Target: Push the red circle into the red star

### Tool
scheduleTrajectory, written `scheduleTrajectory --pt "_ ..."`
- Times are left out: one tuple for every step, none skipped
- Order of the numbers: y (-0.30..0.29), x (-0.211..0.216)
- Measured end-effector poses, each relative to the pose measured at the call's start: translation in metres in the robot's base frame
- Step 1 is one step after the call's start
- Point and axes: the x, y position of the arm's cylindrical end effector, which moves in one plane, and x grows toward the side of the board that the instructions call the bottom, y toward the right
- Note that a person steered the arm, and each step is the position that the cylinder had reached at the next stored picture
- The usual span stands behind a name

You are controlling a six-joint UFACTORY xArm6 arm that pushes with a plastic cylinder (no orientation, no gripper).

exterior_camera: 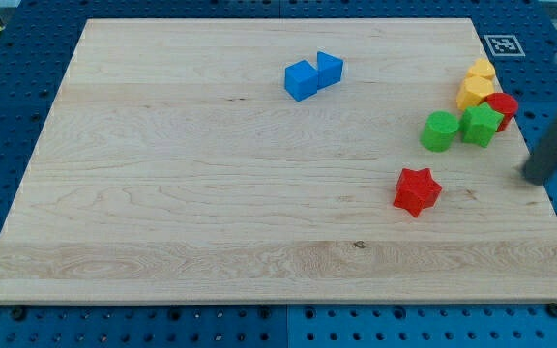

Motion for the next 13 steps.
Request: scheduleTrajectory --pt "0.021 -0.012" --pt "0.021 -0.047" --pt "0.02 -0.079" --pt "0.005 -0.09" --pt "-0.019 -0.091" --pt "-0.039 -0.091" --pt "-0.05 -0.091" --pt "-0.079 -0.091" --pt "-0.113 -0.091" --pt "-0.151 -0.091" --pt "-0.163 -0.091" --pt "-0.132 -0.111" --pt "-0.126 -0.127"
